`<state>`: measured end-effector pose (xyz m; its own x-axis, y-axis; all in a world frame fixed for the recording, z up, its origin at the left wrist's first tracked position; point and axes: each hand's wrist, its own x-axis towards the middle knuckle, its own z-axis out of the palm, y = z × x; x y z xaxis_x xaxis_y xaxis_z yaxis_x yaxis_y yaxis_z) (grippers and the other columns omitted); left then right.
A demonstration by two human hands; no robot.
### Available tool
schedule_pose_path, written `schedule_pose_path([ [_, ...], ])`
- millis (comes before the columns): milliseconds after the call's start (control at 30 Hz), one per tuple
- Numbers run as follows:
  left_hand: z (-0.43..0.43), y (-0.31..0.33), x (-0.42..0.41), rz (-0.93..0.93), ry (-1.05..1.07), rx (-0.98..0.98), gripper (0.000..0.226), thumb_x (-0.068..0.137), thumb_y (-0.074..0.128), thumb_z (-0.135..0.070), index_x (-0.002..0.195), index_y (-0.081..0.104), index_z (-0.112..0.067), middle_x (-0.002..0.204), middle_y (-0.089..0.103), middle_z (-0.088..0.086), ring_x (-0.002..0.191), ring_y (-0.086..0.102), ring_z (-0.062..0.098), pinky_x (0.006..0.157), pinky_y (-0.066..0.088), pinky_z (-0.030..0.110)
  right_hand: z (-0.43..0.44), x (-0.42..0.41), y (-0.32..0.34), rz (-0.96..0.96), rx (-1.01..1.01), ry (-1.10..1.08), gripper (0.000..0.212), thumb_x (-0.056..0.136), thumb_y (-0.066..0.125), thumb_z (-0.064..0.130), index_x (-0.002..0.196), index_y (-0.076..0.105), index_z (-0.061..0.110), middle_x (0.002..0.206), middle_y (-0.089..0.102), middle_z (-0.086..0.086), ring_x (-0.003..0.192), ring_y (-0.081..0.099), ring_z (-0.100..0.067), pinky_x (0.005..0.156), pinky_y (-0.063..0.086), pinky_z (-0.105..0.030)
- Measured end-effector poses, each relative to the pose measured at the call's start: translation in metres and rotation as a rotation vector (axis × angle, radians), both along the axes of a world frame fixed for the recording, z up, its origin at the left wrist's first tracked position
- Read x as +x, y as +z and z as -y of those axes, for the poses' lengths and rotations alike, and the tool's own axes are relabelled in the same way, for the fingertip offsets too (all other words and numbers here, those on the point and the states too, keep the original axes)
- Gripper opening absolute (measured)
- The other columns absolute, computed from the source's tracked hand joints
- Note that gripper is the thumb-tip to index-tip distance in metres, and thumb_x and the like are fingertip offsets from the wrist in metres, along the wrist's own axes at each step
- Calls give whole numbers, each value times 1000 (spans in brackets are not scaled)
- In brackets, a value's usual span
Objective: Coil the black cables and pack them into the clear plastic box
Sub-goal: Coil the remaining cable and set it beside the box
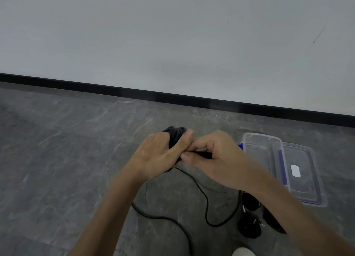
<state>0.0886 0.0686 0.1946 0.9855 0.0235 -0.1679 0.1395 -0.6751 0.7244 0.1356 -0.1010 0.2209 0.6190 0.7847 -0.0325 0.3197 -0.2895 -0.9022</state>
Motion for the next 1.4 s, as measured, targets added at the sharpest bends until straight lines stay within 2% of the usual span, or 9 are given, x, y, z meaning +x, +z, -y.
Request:
schedule_pose_path([
  [67, 3, 1, -1, -60, -69, -119, 103, 65, 9, -96, 56, 57, -5, 51, 59, 10, 45, 56, 15, 53, 43, 25, 3, 4, 1, 34, 47, -52, 7, 80, 75, 19, 83, 77, 13, 67, 71, 17, 62, 66, 2, 60, 53, -20],
  [167, 9, 6, -3, -129, -164, -339, 89, 64, 17, -97, 56, 55, -17, 52, 57, 1, 49, 55, 15, 58, 45, 28, 8, 13, 3, 79, 89, -117, 28, 68, 76, 37, 80, 77, 12, 75, 74, 6, 71, 70, -6, 70, 56, -35],
  [333, 13, 15, -4, -159, -244, -420, 94, 57, 32, -98, 69, 55, -8, 50, 54, -5, 50, 53, 10, 57, 45, 22, 12, 16, 2, 82, 177, -211, 27, 57, 78, 44, 71, 72, 22, 65, 69, 11, 60, 65, -5, 58, 54, -25],
  [433, 15, 20, -5, -170, -261, -429, 76, 60, 45, -92, 60, 56, -16, 52, 55, -4, 51, 56, 13, 59, 47, 27, 12, 19, 3, 70, 192, -254, 37, 49, 81, 48, 67, 68, 18, 59, 64, 9, 53, 57, -4, 52, 47, -22],
  [533, 16, 26, -5, -213, -229, -440, 52, 70, 67, -66, 66, 60, -14, 58, 57, 2, 55, 56, 16, 59, 47, 29, 11, 20, 2, 52, 219, -218, 28, 54, 84, 34, 66, 69, 15, 63, 67, 4, 59, 61, -7, 58, 50, -22],
  [767, 18, 28, -4, -197, -67, -452, 35, 94, 59, -16, 59, 52, -14, 53, 52, -1, 53, 52, 13, 56, 45, 22, 13, 27, -5, 47, 216, -260, 23, 65, 78, 29, 81, 75, 13, 79, 74, 2, 77, 68, -17, 78, 54, -39],
  [1033, 19, 29, -4, -176, -36, -472, 35, 95, 56, -22, 62, 52, -10, 53, 52, -1, 50, 50, 9, 54, 42, 17, 14, 33, -12, 42, 247, -259, 24, 69, 74, 30, 85, 75, 12, 81, 74, -1, 80, 69, -16, 80, 54, -38],
  [1267, 19, 32, -8, -182, -68, -582, 39, 87, 55, -33, 50, 51, -21, 51, 49, 2, 52, 50, 16, 58, 45, 23, 11, 29, -14, -15, 301, -215, 13, 71, 70, 26, 82, 72, 19, 75, 72, 8, 75, 66, -2, 74, 52, -17],
  [1400, 20, 33, -9, -154, -55, -632, 38, 86, 56, -46, 67, 54, -13, 50, 47, -2, 50, 48, 16, 59, 43, 28, 11, 28, -12, -40, 312, -197, 19, 77, 66, 27, 94, 62, 18, 75, 68, 6, 77, 66, -12, 77, 53, -30],
])
